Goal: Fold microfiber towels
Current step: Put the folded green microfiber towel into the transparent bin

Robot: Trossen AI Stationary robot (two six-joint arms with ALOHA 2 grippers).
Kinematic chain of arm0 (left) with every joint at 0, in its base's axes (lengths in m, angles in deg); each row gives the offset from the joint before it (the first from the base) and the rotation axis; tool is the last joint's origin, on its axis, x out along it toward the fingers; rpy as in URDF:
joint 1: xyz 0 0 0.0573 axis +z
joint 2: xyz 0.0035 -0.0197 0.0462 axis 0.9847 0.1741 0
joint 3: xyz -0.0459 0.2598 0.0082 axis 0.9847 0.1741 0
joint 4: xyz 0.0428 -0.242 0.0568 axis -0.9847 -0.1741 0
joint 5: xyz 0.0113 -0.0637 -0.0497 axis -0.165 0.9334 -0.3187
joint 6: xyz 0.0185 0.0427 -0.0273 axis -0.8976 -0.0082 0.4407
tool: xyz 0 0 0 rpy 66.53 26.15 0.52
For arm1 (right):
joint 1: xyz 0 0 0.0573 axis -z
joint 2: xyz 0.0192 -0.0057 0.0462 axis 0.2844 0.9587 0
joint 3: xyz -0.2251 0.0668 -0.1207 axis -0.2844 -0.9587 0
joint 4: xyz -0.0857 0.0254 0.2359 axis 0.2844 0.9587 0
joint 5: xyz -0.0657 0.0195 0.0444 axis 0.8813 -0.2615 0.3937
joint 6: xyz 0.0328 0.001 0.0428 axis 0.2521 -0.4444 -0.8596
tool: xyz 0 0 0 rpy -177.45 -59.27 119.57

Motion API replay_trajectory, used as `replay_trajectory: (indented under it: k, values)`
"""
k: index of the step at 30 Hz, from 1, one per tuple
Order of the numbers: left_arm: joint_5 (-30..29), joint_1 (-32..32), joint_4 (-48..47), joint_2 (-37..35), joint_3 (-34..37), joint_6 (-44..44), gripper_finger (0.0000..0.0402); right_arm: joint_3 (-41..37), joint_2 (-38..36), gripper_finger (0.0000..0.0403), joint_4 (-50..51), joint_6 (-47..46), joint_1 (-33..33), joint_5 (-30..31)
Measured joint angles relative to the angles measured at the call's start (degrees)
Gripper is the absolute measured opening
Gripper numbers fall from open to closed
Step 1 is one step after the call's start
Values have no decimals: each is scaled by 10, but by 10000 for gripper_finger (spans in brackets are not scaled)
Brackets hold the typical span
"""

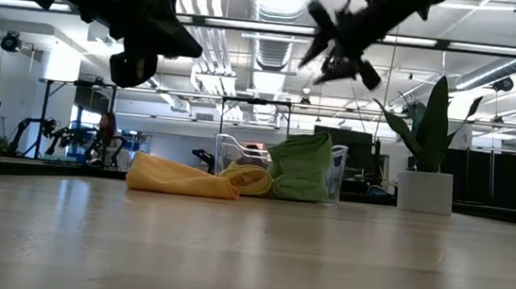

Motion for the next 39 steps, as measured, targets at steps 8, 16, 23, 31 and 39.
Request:
replay_trajectory:
  k: [8,16,23,31,39]
  values:
    - [0,0,-2,1,0,2,0,61,32,201,73,329,117,-252]
    - [2,0,-2,-1,0,29,0,80,98,201,114,597,165,-337]
    - [2,0,-3,1,0,44,0,141,165,201,193,578,180,-287]
    - [-12,0,-2,1,0,44,0,259,257,201,356,690,192,-319]
    - [-13,0,-2,1,0,44,0,344,350,201,457,758,186,-321]
